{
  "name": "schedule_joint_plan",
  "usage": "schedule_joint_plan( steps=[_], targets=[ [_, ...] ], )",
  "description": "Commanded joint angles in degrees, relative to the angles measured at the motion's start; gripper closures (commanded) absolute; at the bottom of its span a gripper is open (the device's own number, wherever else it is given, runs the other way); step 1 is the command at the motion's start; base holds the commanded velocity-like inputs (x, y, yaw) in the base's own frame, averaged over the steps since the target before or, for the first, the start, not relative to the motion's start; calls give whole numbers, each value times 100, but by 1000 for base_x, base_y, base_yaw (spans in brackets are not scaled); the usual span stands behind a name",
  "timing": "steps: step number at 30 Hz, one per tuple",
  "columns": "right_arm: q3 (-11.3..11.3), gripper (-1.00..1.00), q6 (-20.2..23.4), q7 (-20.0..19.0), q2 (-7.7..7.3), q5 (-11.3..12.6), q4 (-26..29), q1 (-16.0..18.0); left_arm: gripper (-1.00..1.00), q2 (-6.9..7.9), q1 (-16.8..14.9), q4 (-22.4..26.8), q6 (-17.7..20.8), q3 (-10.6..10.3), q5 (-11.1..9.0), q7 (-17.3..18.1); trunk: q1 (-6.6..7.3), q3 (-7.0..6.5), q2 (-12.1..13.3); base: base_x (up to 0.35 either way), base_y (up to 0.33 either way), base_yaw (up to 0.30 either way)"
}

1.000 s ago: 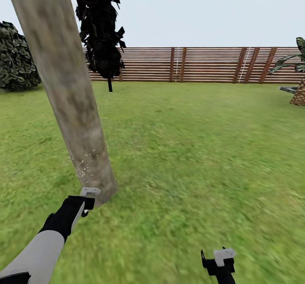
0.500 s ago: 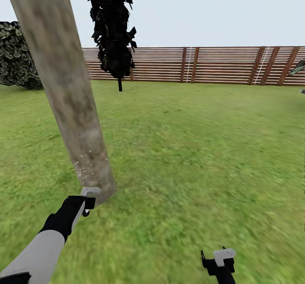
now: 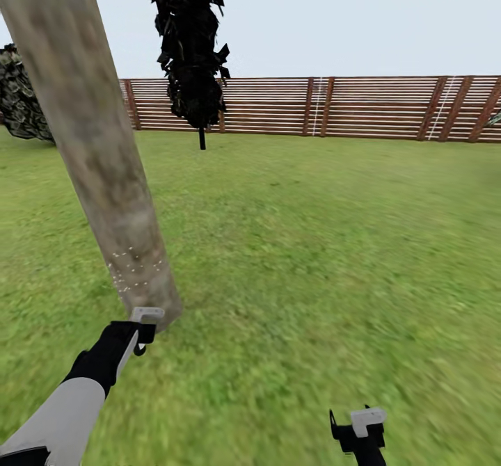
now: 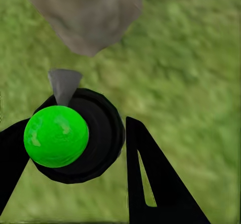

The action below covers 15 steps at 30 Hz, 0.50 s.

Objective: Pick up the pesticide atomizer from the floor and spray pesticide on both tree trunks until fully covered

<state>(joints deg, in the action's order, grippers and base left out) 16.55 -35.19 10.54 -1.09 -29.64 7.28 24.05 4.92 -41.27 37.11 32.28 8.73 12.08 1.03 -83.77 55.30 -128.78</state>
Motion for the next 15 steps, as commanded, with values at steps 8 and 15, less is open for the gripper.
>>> schedule_joint_plan(
  steps=[8,15],
  targets=[
    [24,-100,-14,36,4,-61,-7,3,100,17,-4,12,7,470,78,12,0,5,-2,181,-241,276],
    [24,-100,-14,36,4,-65,-7,3,100,6,3,-28,3,440,84,12,0,5,-2,198,-231,222]
  ],
)
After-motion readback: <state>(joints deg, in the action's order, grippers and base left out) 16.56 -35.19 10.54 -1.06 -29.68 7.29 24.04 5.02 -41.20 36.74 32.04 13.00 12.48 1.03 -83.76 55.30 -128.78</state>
